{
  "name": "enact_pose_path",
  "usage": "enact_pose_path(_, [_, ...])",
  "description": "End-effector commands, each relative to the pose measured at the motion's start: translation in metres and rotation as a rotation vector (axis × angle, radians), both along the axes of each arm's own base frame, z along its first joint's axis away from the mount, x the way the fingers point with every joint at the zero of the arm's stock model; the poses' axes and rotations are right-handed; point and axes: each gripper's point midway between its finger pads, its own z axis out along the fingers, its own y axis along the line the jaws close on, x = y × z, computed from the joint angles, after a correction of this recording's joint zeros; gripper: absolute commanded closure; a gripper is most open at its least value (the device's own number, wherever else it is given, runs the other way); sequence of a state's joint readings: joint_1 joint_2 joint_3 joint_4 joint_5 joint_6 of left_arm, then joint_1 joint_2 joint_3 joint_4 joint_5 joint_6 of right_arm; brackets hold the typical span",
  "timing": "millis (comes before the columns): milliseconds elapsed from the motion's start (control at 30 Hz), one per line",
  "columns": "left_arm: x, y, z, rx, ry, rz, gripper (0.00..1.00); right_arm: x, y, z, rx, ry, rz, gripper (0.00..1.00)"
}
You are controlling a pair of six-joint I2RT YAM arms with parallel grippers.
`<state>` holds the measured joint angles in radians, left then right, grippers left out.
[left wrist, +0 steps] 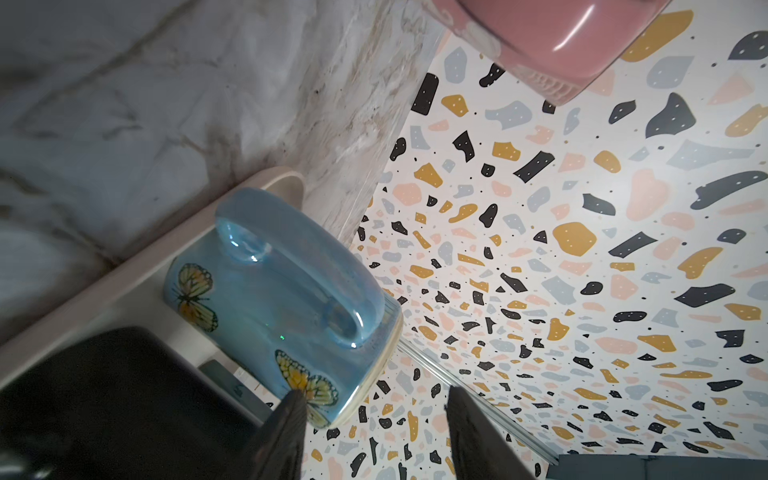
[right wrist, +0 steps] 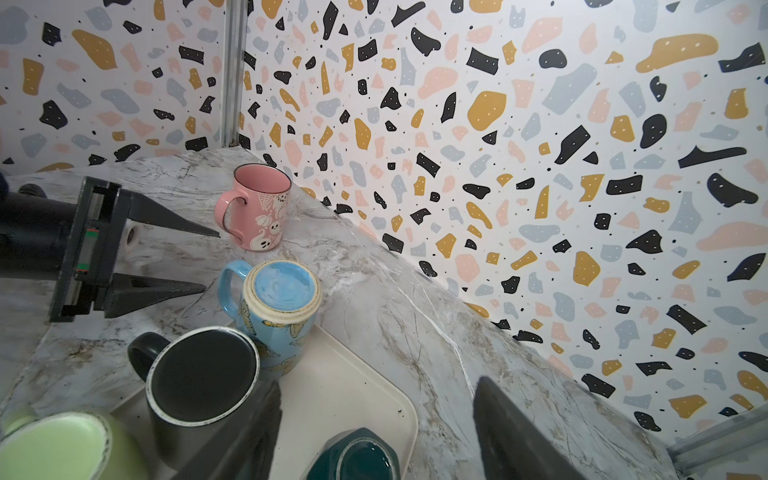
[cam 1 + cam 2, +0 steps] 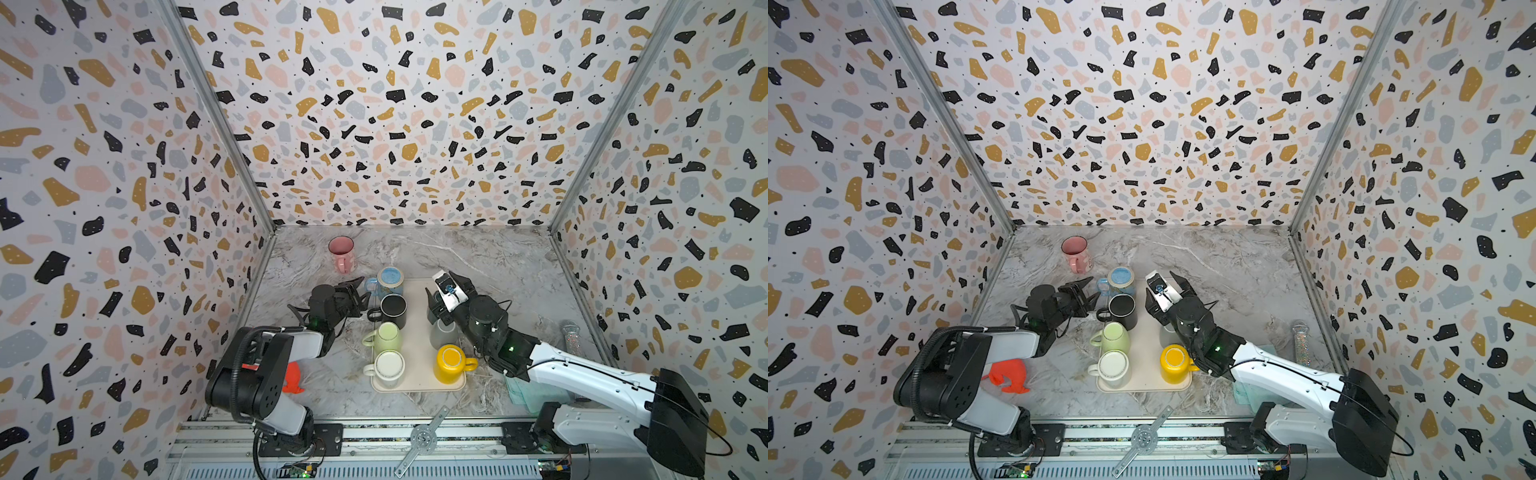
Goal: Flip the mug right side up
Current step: 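Move the left gripper to the upside-down blue butterfly mug and grasp its handle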
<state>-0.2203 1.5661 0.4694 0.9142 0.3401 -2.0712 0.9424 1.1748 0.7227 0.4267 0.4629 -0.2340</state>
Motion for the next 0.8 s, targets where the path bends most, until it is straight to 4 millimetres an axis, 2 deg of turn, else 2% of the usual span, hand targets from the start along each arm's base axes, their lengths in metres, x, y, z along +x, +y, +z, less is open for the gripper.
enact_pose_path(0, [0.008, -0.004, 0.023, -0.157, -0.046, 0.041, 0.46, 0.004, 0.000, 0.019, 0.031, -0.035, -0.005, 0.26])
enact_pose_path(333, [0.014, 0.004, 0.007, -0.152, -0.019, 0.118, 0.48, 0.008, -0.003, 0.021, 0.028, -0.036, -0.012, 0.25])
enact_pose_path(533, [0.026, -0.005, 0.012, -0.219, -0.052, 0.110, 0.50, 0.010, -0.007, 0.019, 0.021, -0.034, -0.021, 0.25])
enact_pose_path(767, [0.035, -0.011, 0.008, -0.243, -0.052, 0.116, 0.51, 0.012, -0.010, 0.018, 0.020, -0.030, -0.030, 0.25])
